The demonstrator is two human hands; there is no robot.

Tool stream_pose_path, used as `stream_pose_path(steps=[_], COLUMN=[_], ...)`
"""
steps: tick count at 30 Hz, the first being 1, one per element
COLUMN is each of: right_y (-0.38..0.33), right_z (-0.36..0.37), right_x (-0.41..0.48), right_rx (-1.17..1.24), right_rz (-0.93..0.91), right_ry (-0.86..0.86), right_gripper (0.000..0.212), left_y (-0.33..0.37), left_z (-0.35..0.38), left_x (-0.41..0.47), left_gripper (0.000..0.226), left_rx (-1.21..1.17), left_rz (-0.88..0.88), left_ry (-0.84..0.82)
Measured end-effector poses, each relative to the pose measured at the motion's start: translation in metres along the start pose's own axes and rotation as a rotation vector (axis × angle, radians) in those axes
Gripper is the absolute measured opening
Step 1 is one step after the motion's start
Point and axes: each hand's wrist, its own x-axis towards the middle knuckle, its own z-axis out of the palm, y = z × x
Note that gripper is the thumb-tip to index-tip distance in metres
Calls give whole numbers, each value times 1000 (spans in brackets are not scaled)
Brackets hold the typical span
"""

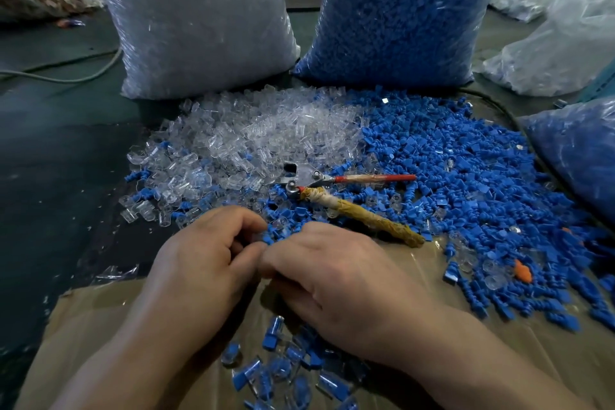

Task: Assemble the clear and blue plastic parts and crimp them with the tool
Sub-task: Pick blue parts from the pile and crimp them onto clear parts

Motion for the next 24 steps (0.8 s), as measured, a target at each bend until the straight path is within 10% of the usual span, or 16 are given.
stream_pose_path(steps=[8, 17, 24], right_y=[2, 10, 4], right_z=[-4, -10, -8], right_x=[-7, -1, -2], right_rx=[102, 925, 763], right_rz=[139, 577, 505], right_ry=[142, 262, 257], right_gripper=[17, 22, 13], left_y=[-4, 5, 21], left_z=[3, 6, 4], left_x=[0, -5, -11], left_gripper=[46, 37, 40], left_rx=[-183, -238, -293], left_rz=[-19, -15, 36], left_ry=[74, 91, 102])
